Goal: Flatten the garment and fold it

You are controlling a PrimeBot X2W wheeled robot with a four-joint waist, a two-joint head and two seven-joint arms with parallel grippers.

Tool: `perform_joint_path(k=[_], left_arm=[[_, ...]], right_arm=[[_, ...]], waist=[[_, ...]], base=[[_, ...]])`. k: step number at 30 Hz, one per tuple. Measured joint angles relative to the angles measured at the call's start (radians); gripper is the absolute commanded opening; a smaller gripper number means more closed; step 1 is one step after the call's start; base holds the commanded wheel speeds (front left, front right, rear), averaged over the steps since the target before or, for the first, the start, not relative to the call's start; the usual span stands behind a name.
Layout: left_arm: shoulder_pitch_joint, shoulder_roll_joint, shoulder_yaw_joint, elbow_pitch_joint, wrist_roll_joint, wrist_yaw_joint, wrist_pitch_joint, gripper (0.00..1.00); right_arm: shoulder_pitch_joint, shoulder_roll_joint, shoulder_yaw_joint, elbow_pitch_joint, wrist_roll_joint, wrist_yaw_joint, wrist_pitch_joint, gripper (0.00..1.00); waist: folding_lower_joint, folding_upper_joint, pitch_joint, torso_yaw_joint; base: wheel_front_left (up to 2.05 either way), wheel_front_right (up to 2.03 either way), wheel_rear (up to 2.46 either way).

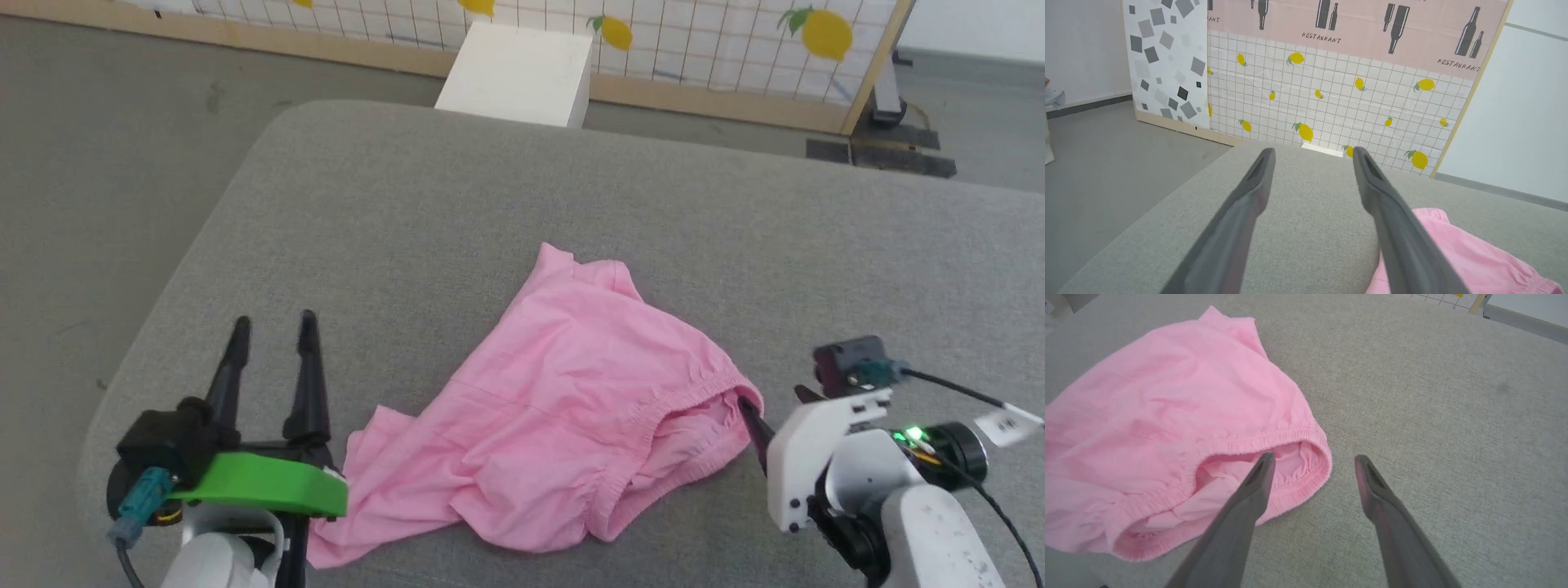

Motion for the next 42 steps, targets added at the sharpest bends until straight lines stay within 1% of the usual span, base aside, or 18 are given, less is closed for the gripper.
perform_joint_path(k=[2, 3, 11, 12, 13, 14, 15, 20, 22, 25, 28, 30, 31, 33, 34, 35, 39, 42], left_arm=[[-0.001, -0.015, 0.001, 0.009, 0.012, -0.007, -0.002, 1.00], [-0.011, -0.053, 0.018, 0.010, 0.041, -0.022, -0.004, 1.00], [-0.037, -0.118, 0.068, 0.003, 0.073, -0.063, -0.004, 1.00], [-0.038, -0.122, 0.073, 0.003, 0.078, -0.069, -0.004, 1.00], [-0.038, -0.126, 0.079, 0.004, 0.083, -0.073, -0.004, 1.00], [-0.038, -0.130, 0.085, 0.006, 0.090, -0.079, -0.004, 1.00], [-0.038, -0.133, 0.091, 0.007, 0.097, -0.080, -0.004, 1.00], [-0.041, -0.152, 0.105, 0.026, 0.110, -0.104, -0.004, 1.00], [-0.041, -0.156, 0.107, 0.035, 0.112, -0.113, -0.004, 1.00], [-0.042, -0.158, 0.111, 0.051, 0.121, -0.117, -0.004, 1.00], [-0.042, -0.161, 0.118, 0.054, 0.125, -0.121, -0.004, 1.00], [-0.042, -0.163, 0.119, 0.059, 0.126, -0.122, -0.004, 1.00], [-0.042, -0.165, 0.123, 0.061, 0.126, -0.122, -0.005, 1.00], [-0.042, -0.166, 0.124, 0.069, 0.126, -0.123, -0.004, 1.00], [-0.042, -0.168, 0.124, 0.074, 0.126, -0.125, -0.004, 1.00], [-0.042, -0.169, 0.124, 0.078, 0.126, -0.128, -0.004, 1.00], [-0.042, -0.171, 0.127, 0.090, 0.126, -0.132, -0.004, 1.00], [-0.041, -0.172, 0.124, 0.106, 0.126, -0.136, -0.004, 1.00]], right_arm=[[-0.023, -0.004, 0.014, 0.002, -0.022, 0.000, 0.033, 1.00], [-0.079, -0.007, 0.006, 0.037, -0.045, 0.000, 0.055, 1.00], [-0.172, -0.012, 0.027, 0.167, -0.061, 0.000, 0.048, 1.00], [-0.173, -0.013, 0.029, 0.178, -0.058, 0.000, 0.053, 0.95], [-0.175, -0.013, 0.030, 0.191, -0.053, 0.000, 0.061, 0.36], [-0.177, -0.014, 0.033, 0.199, -0.049, 0.000, 0.065, 0.10], [-0.181, -0.016, 0.036, 0.200, -0.044, 0.000, 0.064, 0.00], [-0.190, -0.036, 0.035, 0.175, 0.014, 0.000, 0.065, 0.00], [-0.190, -0.065, 0.032, 0.148, 0.035, 0.000, 0.074, 0.00], [-0.184, -0.145, 0.008, 0.108, 0.046, 0.000, 0.112, 0.00], [-0.173, -0.221, -0.067, 0.099, 0.036, 0.000, 0.144, 0.00], [-0.167, -0.253, -0.127, 0.105, 0.007, 0.000, 0.153, 0.00], [-0.166, -0.258, -0.162, 0.113, -0.011, 0.000, 0.153, 0.00], [-0.165, -0.244, -0.230, 0.142, -0.033, 0.000, 0.158, 0.00], [-0.163, -0.234, -0.260, 0.158, -0.049, 0.000, 0.158, 0.04], [-0.161, -0.221, -0.281, 0.171, -0.059, 0.000, 0.154, 1.00], [-0.161, -0.167, -0.332, 0.177, -0.076, 0.000, 0.072, 1.00], [-0.161, -0.127, -0.349, 0.141, -0.044, 0.000, -0.041, 1.00]], waist=[[0.0000, 0.0000, 0.012, -0.001], [0.0000, 0.0000, 0.045, 0.004], [0.0000, 0.0000, 0.116, 0.023], [0.0000, 0.0000, 0.122, 0.026], [0.0000, 0.0000, 0.127, 0.028], [0.0000, 0.0000, 0.131, 0.029], [0.0000, 0.0000, 0.134, 0.030], [0.0000, 0.0000, 0.128, 0.017], [0.0000, 0.0000, 0.122, 0.013], [0.0000, 0.0000, 0.113, 0.004], [0.0000, 0.0000, 0.109, -0.005], [0.0000, 0.0001, 0.108, -0.010], [0.0000, 0.0000, 0.108, -0.013], [0.0000, 0.0000, 0.107, -0.020], [0.0000, 0.0001, 0.107, -0.023], [0.0000, 0.0000, 0.105, -0.025], [0.0000, 0.0001, 0.097, -0.035], [0.0000, 0.0000, 0.082, -0.043]], base=[[0.00, 0.00, 0.00], [0.00, 0.00, 0.00], [0.00, 0.00, 0.00], [0.00, 0.00, 0.00], [0.00, 0.00, 0.00], [0.00, 0.00, 0.00], [0.00, 0.00, 0.00], [0.00, 0.00, 0.00], [0.00, 0.00, 0.00], [0.00, 0.00, 0.00], [0.00, 0.00, 0.00], [0.00, 0.00, 0.00], [0.00, 0.00, 0.00], [0.00, 0.00, 0.00], [0.00, 0.00, 0.00], [0.00, 0.00, 0.00], [0.00, 0.00, 0.00], [0.00, 0.00, 0.00]])
